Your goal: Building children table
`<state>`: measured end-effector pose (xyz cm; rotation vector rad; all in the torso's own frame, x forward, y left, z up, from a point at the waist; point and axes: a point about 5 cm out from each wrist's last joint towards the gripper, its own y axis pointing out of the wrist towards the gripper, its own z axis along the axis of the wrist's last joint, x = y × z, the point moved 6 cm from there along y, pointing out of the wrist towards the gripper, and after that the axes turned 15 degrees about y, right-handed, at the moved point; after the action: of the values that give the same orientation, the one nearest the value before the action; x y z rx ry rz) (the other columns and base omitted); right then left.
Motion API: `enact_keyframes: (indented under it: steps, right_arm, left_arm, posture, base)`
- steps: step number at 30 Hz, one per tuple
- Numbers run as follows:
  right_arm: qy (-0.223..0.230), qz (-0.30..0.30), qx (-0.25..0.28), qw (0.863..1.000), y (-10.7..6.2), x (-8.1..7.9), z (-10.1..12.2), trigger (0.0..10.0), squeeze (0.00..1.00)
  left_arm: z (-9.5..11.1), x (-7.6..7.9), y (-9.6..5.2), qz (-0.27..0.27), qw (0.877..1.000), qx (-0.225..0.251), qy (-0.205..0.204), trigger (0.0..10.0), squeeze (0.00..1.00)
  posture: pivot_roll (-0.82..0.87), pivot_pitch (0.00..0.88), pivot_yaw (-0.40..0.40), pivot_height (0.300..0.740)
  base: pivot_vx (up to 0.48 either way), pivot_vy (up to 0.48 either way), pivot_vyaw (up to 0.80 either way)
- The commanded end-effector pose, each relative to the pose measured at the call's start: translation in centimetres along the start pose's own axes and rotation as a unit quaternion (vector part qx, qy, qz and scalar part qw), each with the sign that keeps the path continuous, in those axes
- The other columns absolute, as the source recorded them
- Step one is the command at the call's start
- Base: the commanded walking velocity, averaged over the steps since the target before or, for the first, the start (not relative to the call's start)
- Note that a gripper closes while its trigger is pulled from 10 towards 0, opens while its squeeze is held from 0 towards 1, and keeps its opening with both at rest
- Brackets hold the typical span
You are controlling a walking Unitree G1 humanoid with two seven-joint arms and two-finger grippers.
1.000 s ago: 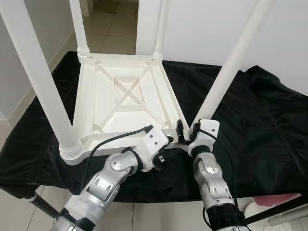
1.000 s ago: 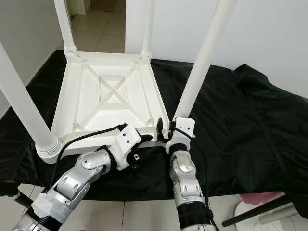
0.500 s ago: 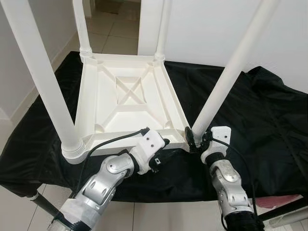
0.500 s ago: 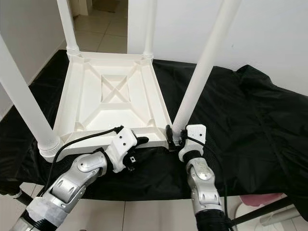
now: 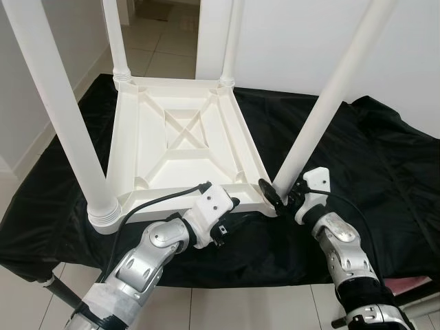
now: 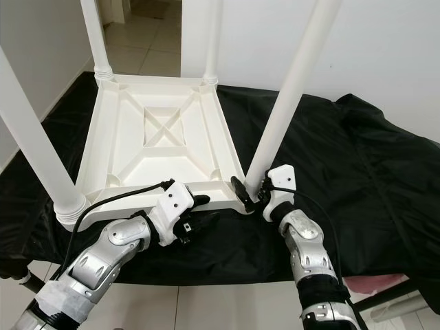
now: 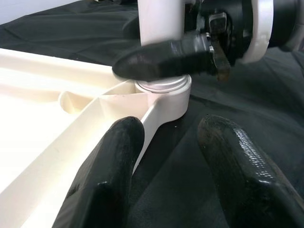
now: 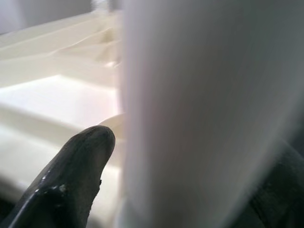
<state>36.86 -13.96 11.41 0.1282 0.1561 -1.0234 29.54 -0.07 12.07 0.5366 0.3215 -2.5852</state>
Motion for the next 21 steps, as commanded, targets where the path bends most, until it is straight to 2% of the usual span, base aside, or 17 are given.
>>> enact_keyframes:
  steps: [1,3,4,5,15,16,21]
  right_arm:
    - [-0.002,0.019,-0.014,1.0,0.2,-0.1,-0.4,4.4,0.0]
    - [-0.007,0.027,-0.021,0.999,0.4,-0.2,-0.6,4.0,0.0]
    - [-0.01,0.033,-0.027,0.999,0.5,-0.3,-0.7,1.4,0.0]
    - [-0.013,0.036,-0.032,0.999,0.5,-0.3,-1.0,0.0,0.0]
    - [-0.011,0.037,-0.046,0.998,0.0,0.3,-1.7,0.0,0.0]
    - [-0.014,0.031,-0.046,0.998,0.0,0.4,-1.7,10.0,0.0]
    - [-0.012,0.016,-0.045,0.999,-0.1,0.8,-1.7,10.0,0.0]
  left_arm:
    - [0.5,0.8,0.3,-0.035,0.999,0.011,0.008,10.0,0.0]
    - [0.6,0.8,0.3,-0.035,0.999,0.012,0.009,10.0,0.0]
    - [0.6,0.7,0.4,-0.035,0.999,0.012,0.009,10.0,0.0]
    - [0.7,0.6,0.4,-0.034,0.999,0.012,0.01,10.0,0.0]
    - [0.5,0.4,0.4,-0.035,0.999,0.01,0.016,10.0,0.0]
    - [0.5,0.5,0.4,-0.036,0.999,0.01,0.017,10.0,0.0]
    - [0.6,0.6,0.5,-0.038,0.999,0.012,0.016,10.0,0.0]
  posture:
    - [0.02,0.0,-0.096,0.74]
    - [0.02,0.0,-0.096,0.74]
    - [0.02,0.0,-0.096,0.74]
    - [0.02,0.0,-0.094,0.74]
    - [0.02,0.0,-0.094,0.74]
    - [0.02,0.0,-0.094,0.74]
    - [0.02,0.0,-0.093,0.74]
  base:
    - [0.0,0.0,0.0]
    - [0.0,0.0,0.0]
    - [0.0,0.0,0.0]
    - [0.0,0.0,0.0]
    - [0.0,0.0,0.0]
    - [0.0,0.0,0.0]
    - [0.0,0.0,0.0]
